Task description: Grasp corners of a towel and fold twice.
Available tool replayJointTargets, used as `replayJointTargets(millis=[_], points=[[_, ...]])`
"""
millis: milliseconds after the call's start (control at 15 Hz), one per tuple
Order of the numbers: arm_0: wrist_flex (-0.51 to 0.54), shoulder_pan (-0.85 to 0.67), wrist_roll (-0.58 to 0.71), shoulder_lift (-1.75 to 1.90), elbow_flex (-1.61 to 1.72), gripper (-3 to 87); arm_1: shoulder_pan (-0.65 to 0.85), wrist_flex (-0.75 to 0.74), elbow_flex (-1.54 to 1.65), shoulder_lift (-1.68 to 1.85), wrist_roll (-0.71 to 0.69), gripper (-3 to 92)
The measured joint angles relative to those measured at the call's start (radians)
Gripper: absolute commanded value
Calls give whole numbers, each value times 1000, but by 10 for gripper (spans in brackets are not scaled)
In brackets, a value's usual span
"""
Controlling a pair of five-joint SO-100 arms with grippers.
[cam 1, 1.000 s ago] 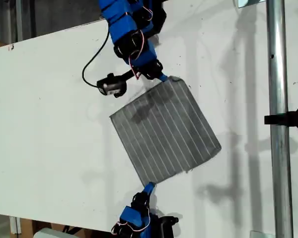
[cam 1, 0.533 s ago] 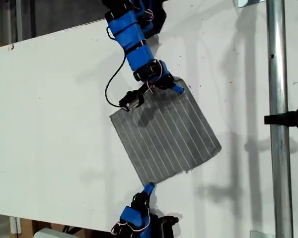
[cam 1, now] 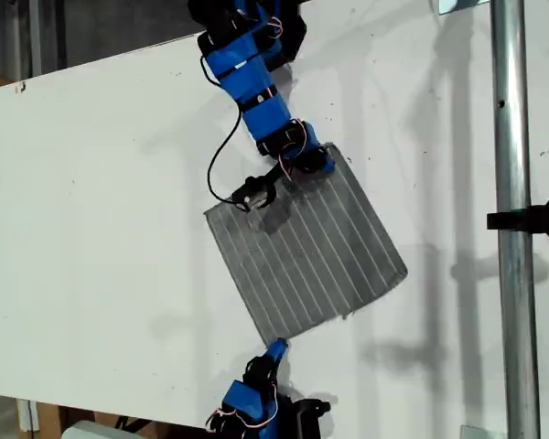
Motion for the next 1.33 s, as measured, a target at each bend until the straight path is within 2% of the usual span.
replayJointTargets(millis=[67,467,533,800,933,1067,1133,1200,1267,1333], points=[[0,0,-3,0,0,-28,-2,-2,-2,-5,-6,-2],[-11,-2,17,-44,-144,-31,0,-15,-6,-5,-5,-3],[-31,-3,37,-169,-264,-31,0,-15,-8,-5,-5,-3],[-75,72,166,-1108,-931,-30,2,-15,-8,-5,-5,-3],[-5,132,204,-1513,-1275,-30,2,-15,-8,-6,-5,-3],[127,190,216,-1858,-1634,-29,2,-15,-9,-8,-5,-3],[137,215,229,-1974,-1764,-16,2,-15,-9,-8,-5,-3],[126,236,259,-2031,-1835,51,2,-15,-9,-8,-5,-3],[86,253,285,-2051,-1870,236,2,-15,-9,-8,-5,-3],[54,270,313,-2060,-1888,318,2,-15,-9,-8,-5,-3]])
